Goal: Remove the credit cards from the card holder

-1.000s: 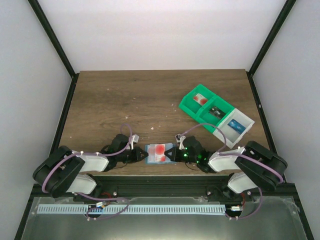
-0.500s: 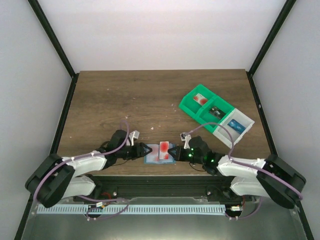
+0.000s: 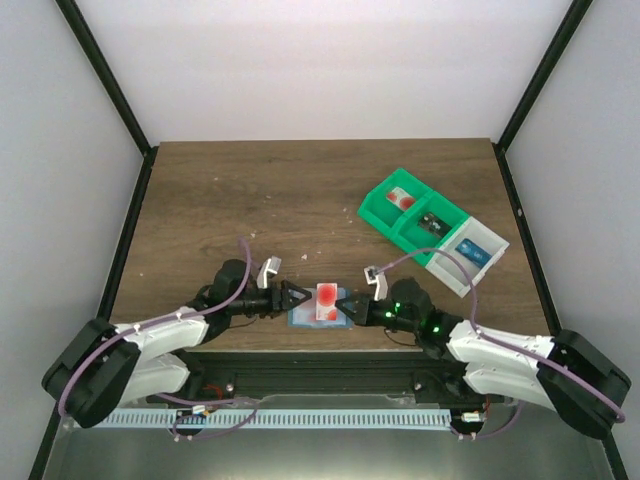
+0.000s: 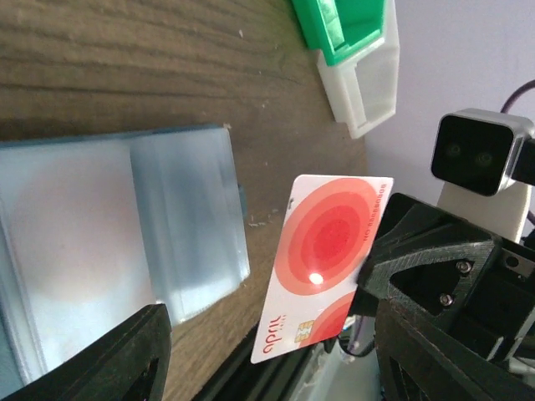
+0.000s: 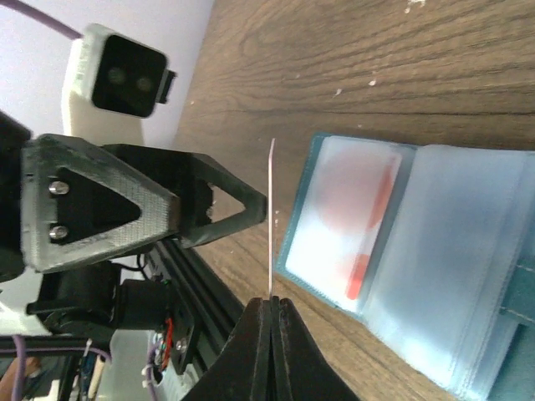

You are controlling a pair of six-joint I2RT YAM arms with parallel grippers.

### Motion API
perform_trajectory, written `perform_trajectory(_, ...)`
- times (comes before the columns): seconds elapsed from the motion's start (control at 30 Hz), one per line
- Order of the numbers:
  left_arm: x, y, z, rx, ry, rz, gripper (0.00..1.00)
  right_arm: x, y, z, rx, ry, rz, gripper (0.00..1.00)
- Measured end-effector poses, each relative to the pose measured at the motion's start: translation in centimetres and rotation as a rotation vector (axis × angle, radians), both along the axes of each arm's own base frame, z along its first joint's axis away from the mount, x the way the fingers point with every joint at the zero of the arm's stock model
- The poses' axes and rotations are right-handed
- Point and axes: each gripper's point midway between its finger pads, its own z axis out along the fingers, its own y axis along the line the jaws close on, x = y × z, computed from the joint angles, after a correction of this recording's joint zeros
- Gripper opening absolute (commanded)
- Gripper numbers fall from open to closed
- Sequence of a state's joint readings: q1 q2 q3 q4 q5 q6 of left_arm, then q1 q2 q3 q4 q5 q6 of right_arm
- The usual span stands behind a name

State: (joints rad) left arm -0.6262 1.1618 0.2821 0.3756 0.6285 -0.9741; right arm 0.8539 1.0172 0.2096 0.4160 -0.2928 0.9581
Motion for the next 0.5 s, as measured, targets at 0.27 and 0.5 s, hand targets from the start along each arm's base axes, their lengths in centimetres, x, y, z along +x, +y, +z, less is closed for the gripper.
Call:
perform_trajectory(0.27, -1.3, -1.2, 0.9, -0.111, 0.030, -0.058, 0.63, -1.2, 0.4, 1.4, 0.112, 0.006, 0.049, 0.00)
perform_trajectory(0.5, -2.3, -2.5, 1.6, -0.157, 0.035, -0.107, 0.34, -1.7, 1.0, 3.0, 0.188, -0.002, 0.087, 0.00)
